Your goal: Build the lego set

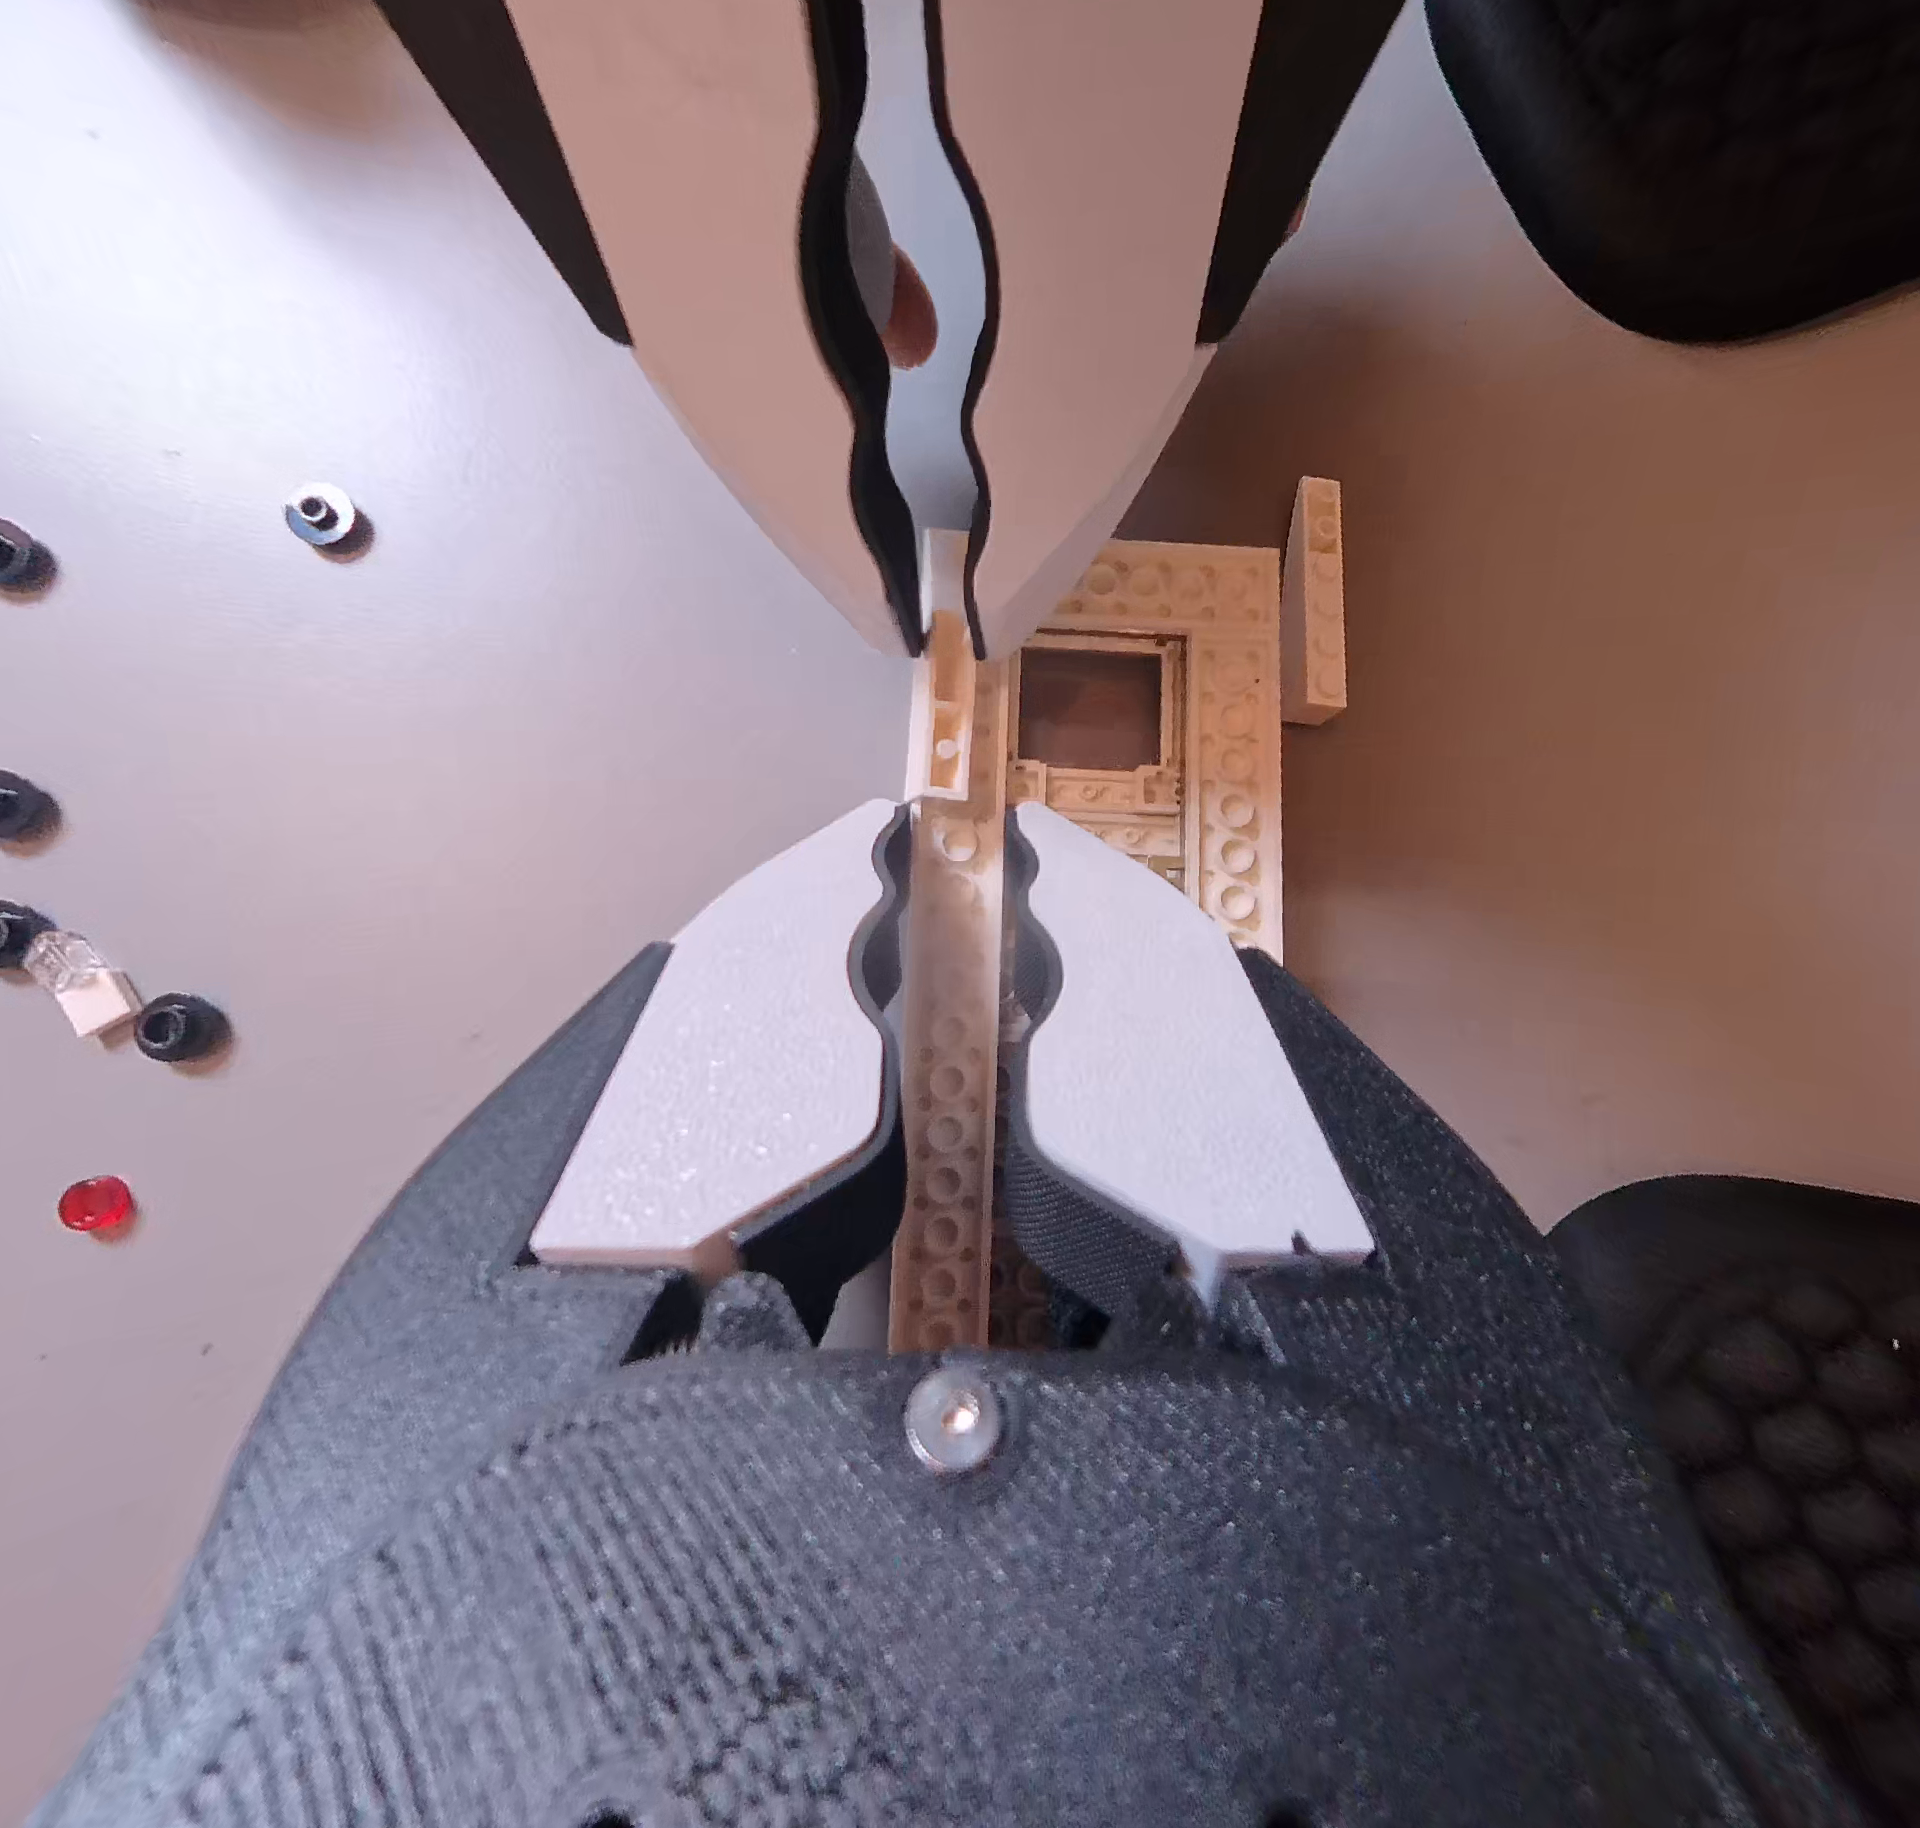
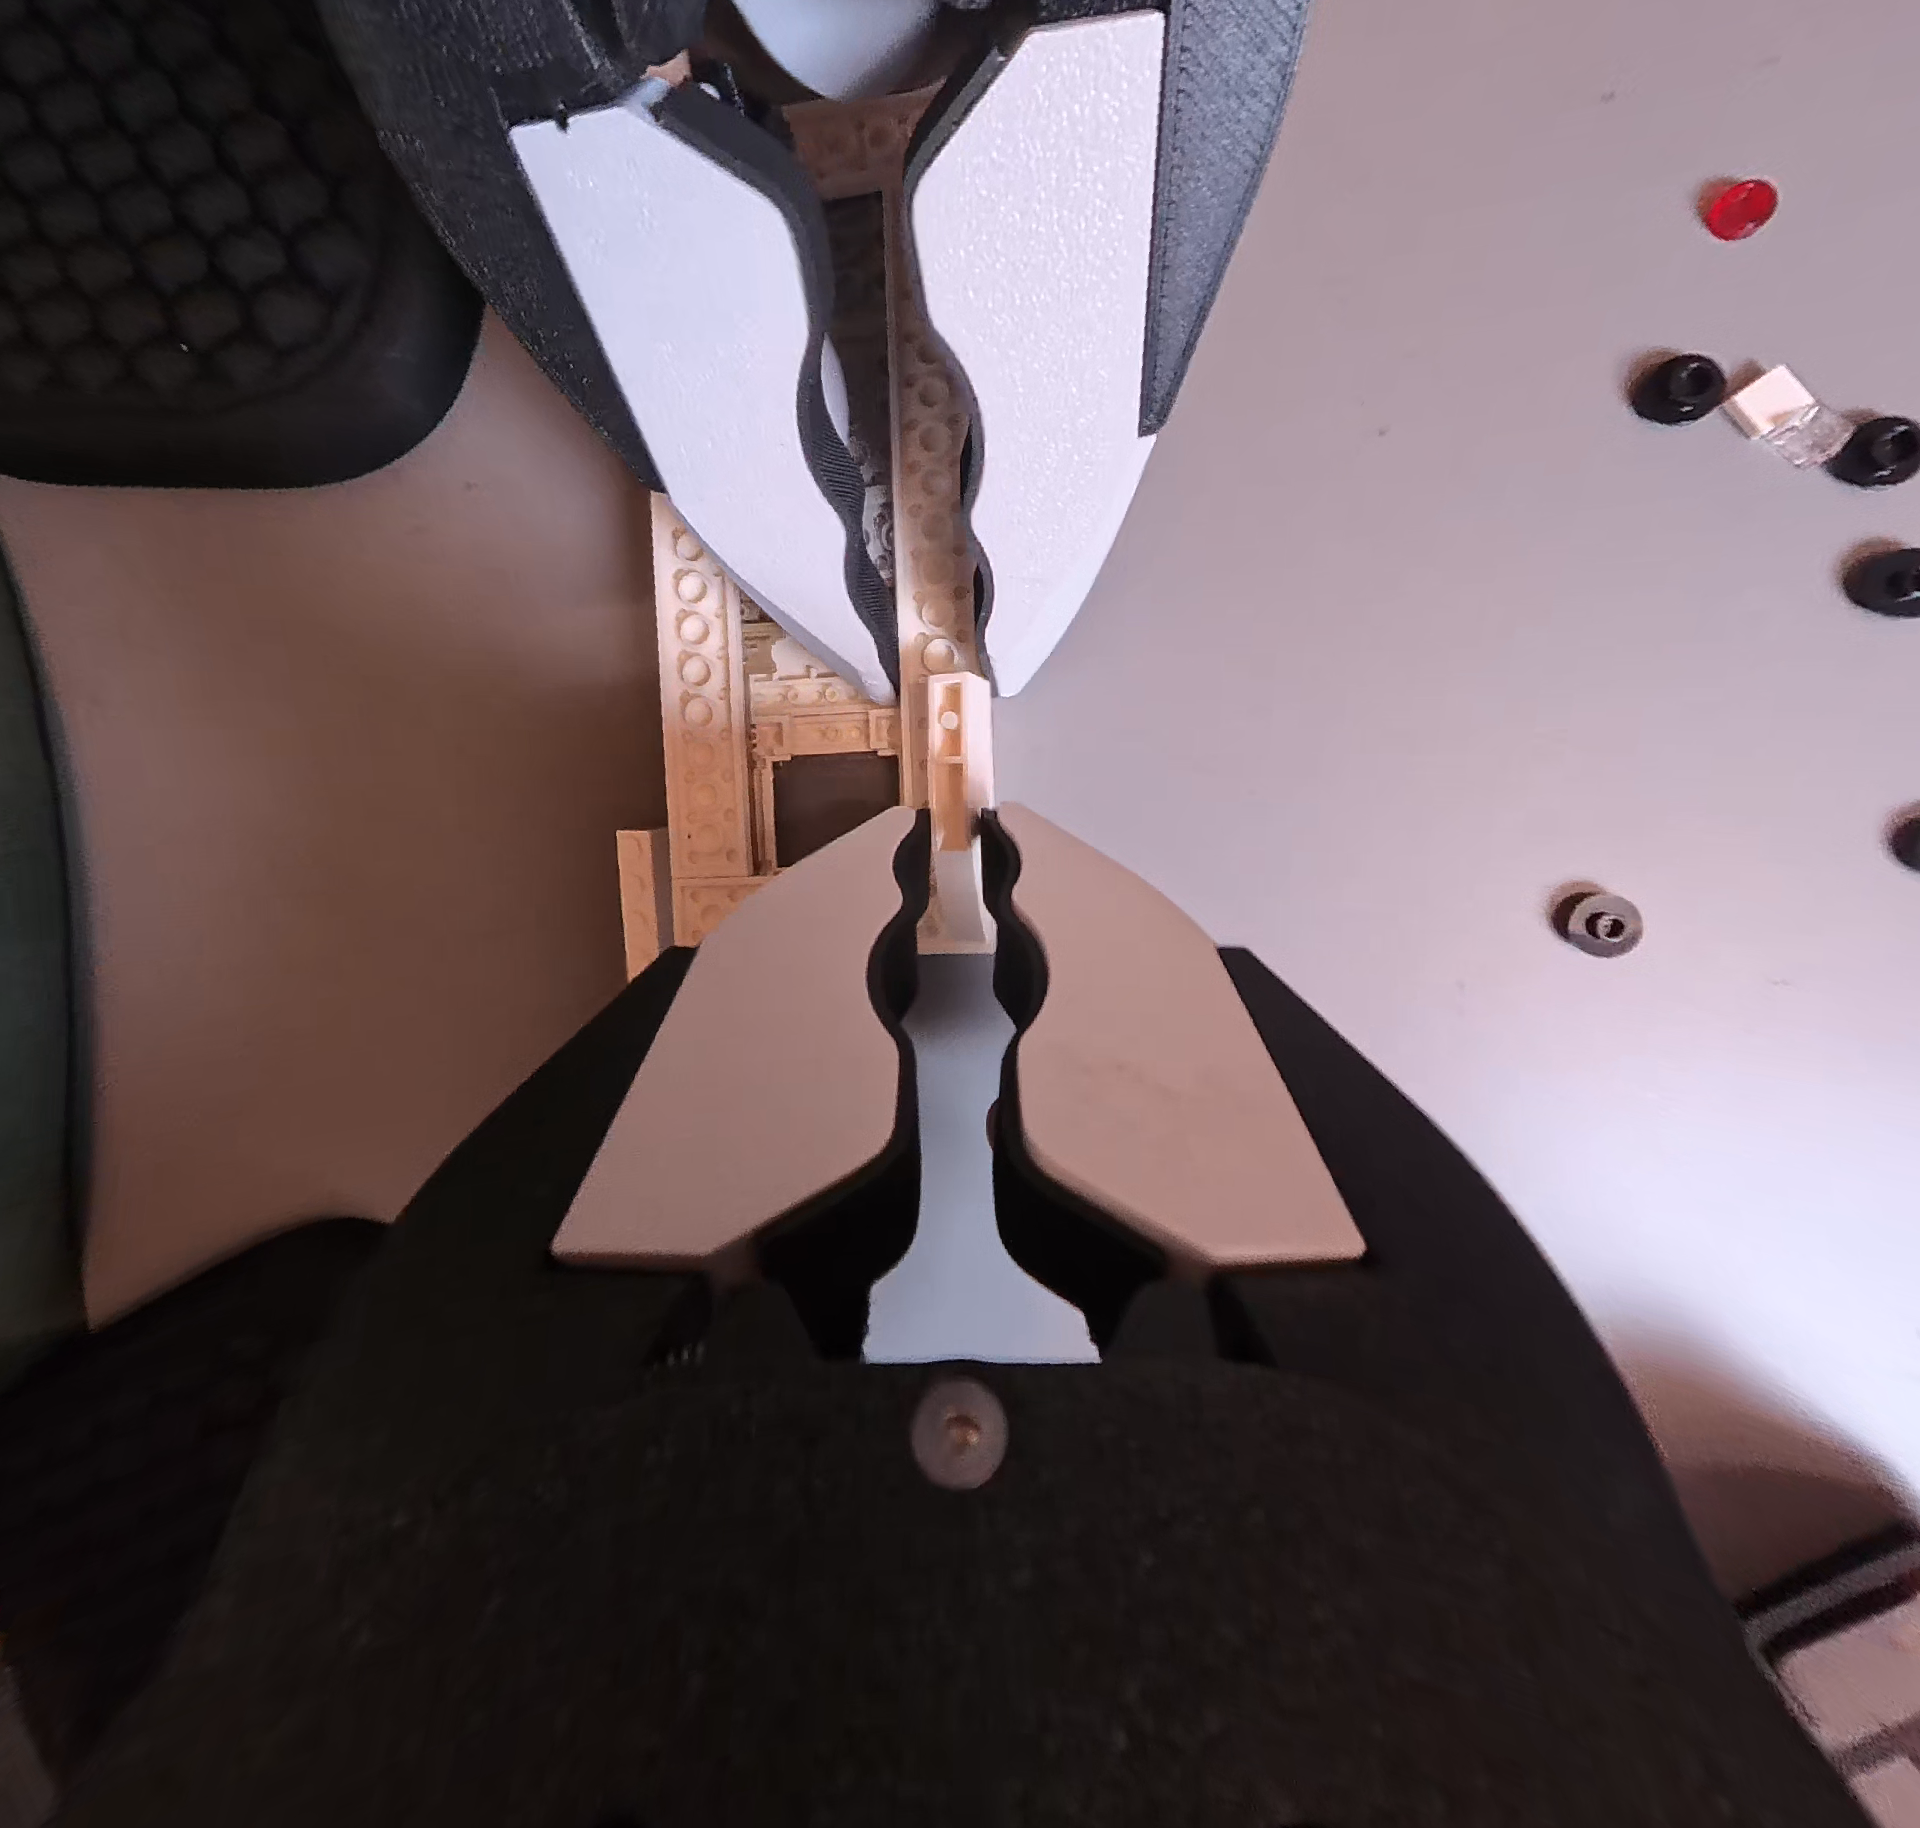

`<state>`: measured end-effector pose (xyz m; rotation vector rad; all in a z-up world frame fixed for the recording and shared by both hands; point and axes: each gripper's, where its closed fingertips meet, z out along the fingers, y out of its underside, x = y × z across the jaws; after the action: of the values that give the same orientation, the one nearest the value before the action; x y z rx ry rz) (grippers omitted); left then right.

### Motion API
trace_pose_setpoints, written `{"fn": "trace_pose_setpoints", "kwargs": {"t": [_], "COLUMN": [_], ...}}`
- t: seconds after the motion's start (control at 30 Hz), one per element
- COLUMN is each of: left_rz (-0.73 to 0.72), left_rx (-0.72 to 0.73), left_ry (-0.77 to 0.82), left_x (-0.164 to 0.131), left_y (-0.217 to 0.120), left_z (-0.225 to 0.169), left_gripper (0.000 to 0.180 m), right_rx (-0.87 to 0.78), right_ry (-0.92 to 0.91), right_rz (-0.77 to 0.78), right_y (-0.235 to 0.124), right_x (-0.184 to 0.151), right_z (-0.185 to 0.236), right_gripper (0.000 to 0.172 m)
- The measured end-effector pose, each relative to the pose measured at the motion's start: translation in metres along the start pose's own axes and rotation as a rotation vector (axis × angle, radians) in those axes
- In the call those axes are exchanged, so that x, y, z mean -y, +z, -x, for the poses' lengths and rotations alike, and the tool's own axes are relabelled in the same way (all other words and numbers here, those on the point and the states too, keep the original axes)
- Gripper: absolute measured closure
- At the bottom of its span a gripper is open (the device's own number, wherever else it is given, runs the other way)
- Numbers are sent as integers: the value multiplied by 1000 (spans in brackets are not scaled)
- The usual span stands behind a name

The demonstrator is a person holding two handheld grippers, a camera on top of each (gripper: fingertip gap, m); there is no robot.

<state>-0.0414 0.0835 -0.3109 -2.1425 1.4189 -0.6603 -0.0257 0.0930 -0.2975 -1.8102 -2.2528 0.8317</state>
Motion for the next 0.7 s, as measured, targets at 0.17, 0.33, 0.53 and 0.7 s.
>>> {"fn": "trace_pose_setpoints", "kwargs": {"t": [0.17, 0.33, 0.53, 0.7], "left_rz": [2, -4, -82, -88], "left_rx": [3, 2, -33, -26], "left_ry": [2, 9, -26, -29], "left_x": [0, 0, 10, 11], "left_y": [0, 0, -4, -3], "left_z": [-1, -1, -1, 1], "left_gripper": [164, 164, 160, 171], "right_rx": [91, 158, 189, 190], "right_ry": [94, 151, 167, 155], "right_rz": [-3, -8, -14, -12], "right_y": [0, 0, 0, 1], "right_x": [-1, -1, 0, 0], "right_z": [3, 3, 3, 4], "right_gripper": [164, 164, 164, 163]}}
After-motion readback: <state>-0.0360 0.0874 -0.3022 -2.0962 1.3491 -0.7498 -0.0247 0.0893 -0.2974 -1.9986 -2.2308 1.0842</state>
